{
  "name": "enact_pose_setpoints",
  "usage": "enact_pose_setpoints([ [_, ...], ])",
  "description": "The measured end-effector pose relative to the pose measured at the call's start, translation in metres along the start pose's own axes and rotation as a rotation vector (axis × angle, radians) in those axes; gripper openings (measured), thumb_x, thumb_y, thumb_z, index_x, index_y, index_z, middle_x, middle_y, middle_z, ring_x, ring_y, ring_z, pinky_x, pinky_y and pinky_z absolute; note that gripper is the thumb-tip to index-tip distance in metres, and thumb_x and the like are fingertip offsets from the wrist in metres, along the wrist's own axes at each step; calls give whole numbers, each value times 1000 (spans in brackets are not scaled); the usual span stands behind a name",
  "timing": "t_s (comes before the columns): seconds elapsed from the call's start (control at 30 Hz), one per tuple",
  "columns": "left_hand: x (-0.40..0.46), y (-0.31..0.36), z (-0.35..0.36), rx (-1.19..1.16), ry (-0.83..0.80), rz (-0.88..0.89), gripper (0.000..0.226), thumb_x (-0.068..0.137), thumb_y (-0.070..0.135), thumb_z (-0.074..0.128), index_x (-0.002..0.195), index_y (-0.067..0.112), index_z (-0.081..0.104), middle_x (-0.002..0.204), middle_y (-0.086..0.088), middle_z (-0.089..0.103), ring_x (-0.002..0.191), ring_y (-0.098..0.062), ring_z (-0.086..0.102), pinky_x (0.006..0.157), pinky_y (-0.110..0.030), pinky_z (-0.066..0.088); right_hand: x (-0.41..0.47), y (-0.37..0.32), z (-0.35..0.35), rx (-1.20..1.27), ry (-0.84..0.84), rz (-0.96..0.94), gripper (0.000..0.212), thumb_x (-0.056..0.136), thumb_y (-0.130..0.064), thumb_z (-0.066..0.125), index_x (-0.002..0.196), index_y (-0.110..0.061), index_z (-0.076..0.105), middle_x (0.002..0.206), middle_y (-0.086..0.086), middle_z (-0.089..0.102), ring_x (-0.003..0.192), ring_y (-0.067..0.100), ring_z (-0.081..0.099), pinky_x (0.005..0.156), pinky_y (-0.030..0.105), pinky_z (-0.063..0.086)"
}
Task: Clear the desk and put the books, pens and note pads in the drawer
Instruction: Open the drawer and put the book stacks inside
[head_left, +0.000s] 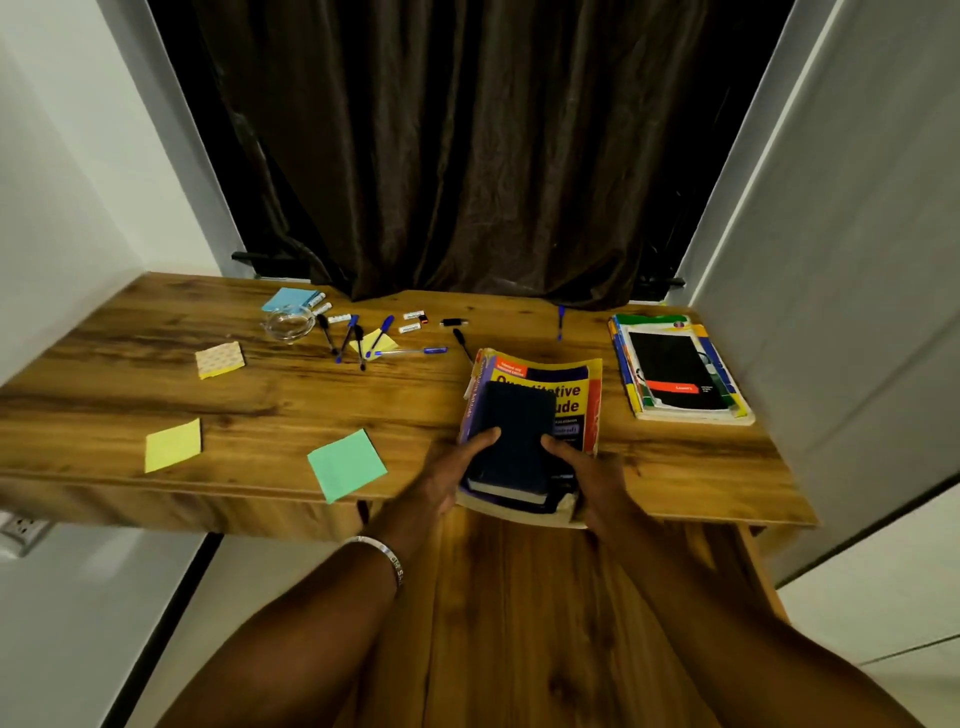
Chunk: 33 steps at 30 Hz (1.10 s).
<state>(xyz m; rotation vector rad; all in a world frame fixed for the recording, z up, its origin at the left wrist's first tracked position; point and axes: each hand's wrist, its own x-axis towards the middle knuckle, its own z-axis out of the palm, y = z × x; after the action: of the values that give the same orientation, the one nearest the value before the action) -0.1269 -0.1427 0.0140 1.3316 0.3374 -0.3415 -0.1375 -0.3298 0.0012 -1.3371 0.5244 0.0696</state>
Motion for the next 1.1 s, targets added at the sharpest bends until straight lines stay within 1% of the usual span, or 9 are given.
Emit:
enact_pose_setpoints([
  [0.07,-16,-9,-1,-3,15,19,38,76,28,78,107,10,65,105,-13,71,95,-25,69,78,-34,59,-10,8,-6,-30,-11,55,91,40,-41,96,119,-18,58,106,6,73,91,25,72,76,46,60],
  [0.2,-57,-30,-6,-72,22,36,44,75,25,79,113,7,64,107,-15,71,97,-28,70,87,-42,57,-43,23,-19,-64,-70,79,87,36,-48,94,112,-20,64,104,5,73,90,26,72,76,44,59],
  [0.33,-102,-55,-8,-112,16,7,36,79,23,75,110,10,64,99,-11,74,91,-25,72,81,-38,59,-83,36,-31,-70,-166,123,52,66,-32,86,111,-19,65,103,6,73,94,27,69,81,42,57],
  [0.47,-139,-85,-22,-71,50,-40,45,77,28,77,112,3,63,98,-15,74,87,-28,73,68,-32,59,-77,92,-53,-138,-145,177,95,35,-51,96,119,-27,60,109,3,72,93,26,72,79,49,58],
  [0.57,-157,-109,-34,-64,101,-44,53,74,31,80,114,2,62,100,-15,74,89,-29,72,68,-31,59,-100,115,-55,-139,-138,213,91,35,-53,95,117,-30,62,108,0,73,95,25,71,79,48,58],
  [0.7,-176,-135,-52,-56,136,-31,58,69,31,83,117,7,62,104,-13,73,92,-28,72,82,-41,59,-149,122,-51,-126,-166,194,77,43,-48,94,112,-29,65,105,-3,73,95,22,70,67,37,58],
  [0.77,-184,-144,-59,-61,136,-15,54,70,28,83,116,6,64,105,-12,73,94,-28,72,86,-44,57,-158,133,-50,-116,-166,151,72,48,-42,94,112,-25,66,104,-1,74,92,22,72,68,40,59],
  [0.97,-191,-158,-80,-50,132,-17,52,70,24,82,115,6,65,106,-13,73,96,-29,71,86,-44,57,-164,163,-41,-122,-148,116,83,41,-47,96,115,-24,65,108,0,73,94,24,72,80,50,59],
  [1.1,-189,-170,-94,-48,134,-53,57,70,26,83,118,4,62,106,-13,72,95,-30,71,81,-42,59,-180,161,-31,-76,-203,163,43,71,-15,83,108,-21,61,101,-1,69,92,21,66,75,38,55],
])
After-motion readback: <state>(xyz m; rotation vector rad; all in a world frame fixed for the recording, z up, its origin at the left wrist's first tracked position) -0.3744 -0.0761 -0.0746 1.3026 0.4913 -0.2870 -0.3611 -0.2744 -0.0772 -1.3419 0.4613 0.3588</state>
